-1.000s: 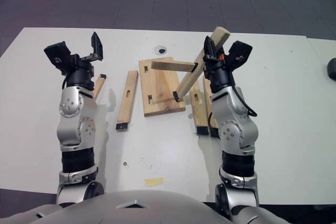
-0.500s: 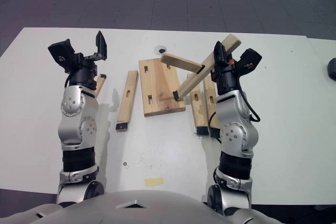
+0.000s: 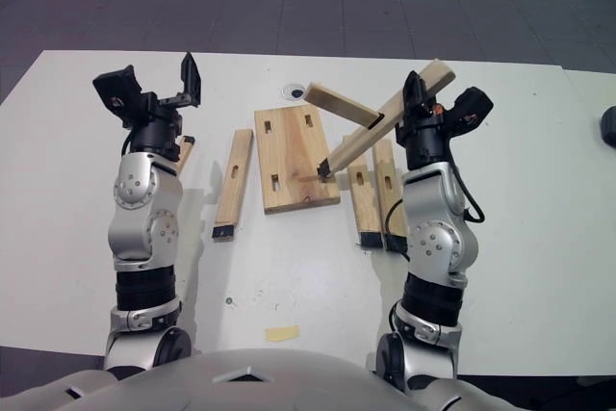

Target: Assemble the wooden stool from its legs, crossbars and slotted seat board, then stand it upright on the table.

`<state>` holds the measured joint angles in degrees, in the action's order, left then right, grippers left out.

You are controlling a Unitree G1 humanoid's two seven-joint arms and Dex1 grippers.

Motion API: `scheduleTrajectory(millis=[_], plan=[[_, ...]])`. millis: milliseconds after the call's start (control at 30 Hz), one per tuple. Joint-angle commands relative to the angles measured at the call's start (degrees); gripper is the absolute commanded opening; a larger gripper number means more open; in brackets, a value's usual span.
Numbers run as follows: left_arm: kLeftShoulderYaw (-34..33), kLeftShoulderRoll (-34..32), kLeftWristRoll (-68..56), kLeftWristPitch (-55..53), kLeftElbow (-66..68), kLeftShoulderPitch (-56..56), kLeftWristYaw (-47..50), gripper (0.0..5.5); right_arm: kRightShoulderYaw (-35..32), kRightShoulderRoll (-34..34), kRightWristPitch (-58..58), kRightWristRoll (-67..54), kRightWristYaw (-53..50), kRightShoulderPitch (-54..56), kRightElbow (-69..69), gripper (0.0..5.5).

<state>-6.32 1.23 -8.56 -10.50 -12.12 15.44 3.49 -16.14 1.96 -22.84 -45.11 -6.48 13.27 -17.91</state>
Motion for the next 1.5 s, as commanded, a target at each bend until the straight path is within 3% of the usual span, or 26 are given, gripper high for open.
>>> scheduleTrajectory(millis=[33, 333, 633, 1267, 1500], plan=[[0.5, -0.3, 0.3, -0.4, 0.1, -0.1, -0.3, 5.40, -0.3, -0.4, 0.2, 0.5, 1.1, -1.0, 1.8, 1.01], [0.6, -0.5, 0.4, -0.8, -0.1, 0.1, -0.4, 5.40, 0.8, -1.6, 2.7, 4.3, 2.2, -4.3, 4.2, 1.01], [0.6, -0.3, 0.6, -0.9, -1.2, 0.0, 0.1, 5.40, 10.2, 2.4, 4.7, 16.3, 5.8, -8.7, 0.6, 1.01], [0.7, 0.5, 0.7, -1.1, -2.6, 0.3, 1.1, 5.40, 21.0, 10.2, 2.7, 29.6, 11.5, -12.1, -1.0, 1.01], [1.0, 1.4, 1.2, -0.3, -2.9, -0.8, 1.9, 5.40, 11.8, 6.8, -5.0, 15.7, 10.0, -12.7, 1.7, 1.01]])
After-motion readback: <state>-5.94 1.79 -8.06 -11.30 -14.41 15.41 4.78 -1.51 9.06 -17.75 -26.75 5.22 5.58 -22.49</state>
